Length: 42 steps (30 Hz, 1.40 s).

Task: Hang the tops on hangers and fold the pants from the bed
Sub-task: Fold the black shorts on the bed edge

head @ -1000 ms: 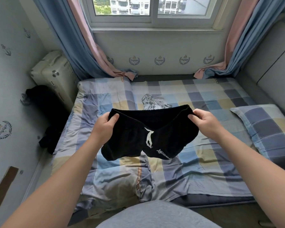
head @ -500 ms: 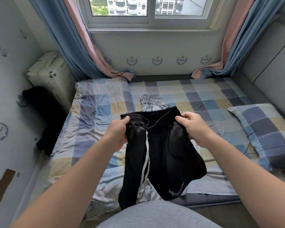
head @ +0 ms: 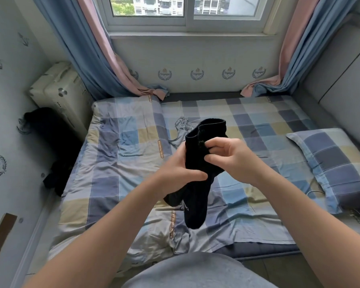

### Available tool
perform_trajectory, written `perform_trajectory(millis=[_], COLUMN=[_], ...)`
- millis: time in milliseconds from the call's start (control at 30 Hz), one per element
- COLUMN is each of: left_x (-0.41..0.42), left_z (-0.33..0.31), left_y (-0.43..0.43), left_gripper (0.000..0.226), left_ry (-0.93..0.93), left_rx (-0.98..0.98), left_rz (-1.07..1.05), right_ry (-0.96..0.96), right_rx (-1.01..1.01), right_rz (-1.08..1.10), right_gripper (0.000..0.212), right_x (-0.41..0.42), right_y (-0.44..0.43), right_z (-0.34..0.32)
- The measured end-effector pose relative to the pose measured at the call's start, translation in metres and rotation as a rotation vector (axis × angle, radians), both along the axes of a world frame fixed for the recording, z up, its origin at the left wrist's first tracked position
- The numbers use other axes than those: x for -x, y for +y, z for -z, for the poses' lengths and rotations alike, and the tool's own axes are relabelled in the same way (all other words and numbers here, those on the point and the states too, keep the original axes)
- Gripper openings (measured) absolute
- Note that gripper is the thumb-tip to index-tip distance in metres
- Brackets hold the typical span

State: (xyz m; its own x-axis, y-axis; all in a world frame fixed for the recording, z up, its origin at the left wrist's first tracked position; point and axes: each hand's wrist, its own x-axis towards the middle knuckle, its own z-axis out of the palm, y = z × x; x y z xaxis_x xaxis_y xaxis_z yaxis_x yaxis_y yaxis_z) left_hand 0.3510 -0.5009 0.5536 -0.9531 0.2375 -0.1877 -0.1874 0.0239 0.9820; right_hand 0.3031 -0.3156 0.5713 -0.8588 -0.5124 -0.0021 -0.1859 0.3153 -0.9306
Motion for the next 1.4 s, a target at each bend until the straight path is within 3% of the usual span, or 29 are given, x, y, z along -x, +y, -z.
perform_trajectory(millis=[100,267,367,433,500,567,633,700,800,933,1033,1167,1267,1400], left_x=[0.003,0.012,0.016,0.019,0.024,0.030,0.036,0.044,0.061,0.079,0.087,0.094,0.110,0.154], left_z=[0.010,0.026,0.033,0.037,0.041,0.042,0.041,0.041,0.050,0.071,0.090,0.111,0.128,0.135], left_y=[0.009,0.022,0.029,0.033,0.037,0.047,0.062,0.079,0.102,0.133,0.152,0.176,0.200,0.218], left_gripper=[0.073,0.044,0.040,0.039,0.039,0.038,0.039,0.042,0.044,0.051,0.051,0.064,0.055,0.039], left_ry=[0.064,0.140,0.056,-0.034,-0.108,-0.157,-0.206,-0.252,-0.286,-0.283,-0.328,-0.347,-0.264,-0.162], left_rx=[-0.021,0.011,-0.046,-0.126,-0.226,-0.318,-0.394,-0.403,-0.299,-0.058,0.061,0.178,0.252,0.424], left_rz=[-0.039,-0.205,-0.258,-0.258,-0.238,-0.199,-0.157,-0.158,-0.246,-0.394,-0.320,-0.121,-0.241,-0.320], right_ry=[0.048,0.046,0.064,0.043,-0.141,-0.443,-0.656,-0.750,-0.869,-0.802,-0.733,-0.625,-0.521,-0.315], right_rx=[-0.053,-0.003,0.099,0.057,0.012,0.095,0.199,0.251,0.297,0.235,0.222,0.120,0.052,-0.072], right_rz=[-0.011,-0.034,0.115,0.262,0.308,0.220,0.021,-0.115,-0.085,0.028,0.134,0.198,0.168,0.162], right_gripper=[0.044,0.048,0.041,0.032,0.061,0.090,0.089,0.077,0.062,0.028,0.015,0.013,0.010,0.027], right_x=[-0.002,-0.001,0.007,0.017,0.024,0.033,0.039,0.046,0.061,0.083,0.096,0.118,0.137,0.173], right_y=[0.003,0.023,0.049,0.071,0.090,0.107,0.123,0.136,0.154,0.180,0.197,0.223,0.236,0.244], right_z=[0.003,0.010,0.026,0.045,0.062,0.080,0.095,0.100,0.098,0.105,0.113,0.128,0.137,0.137])
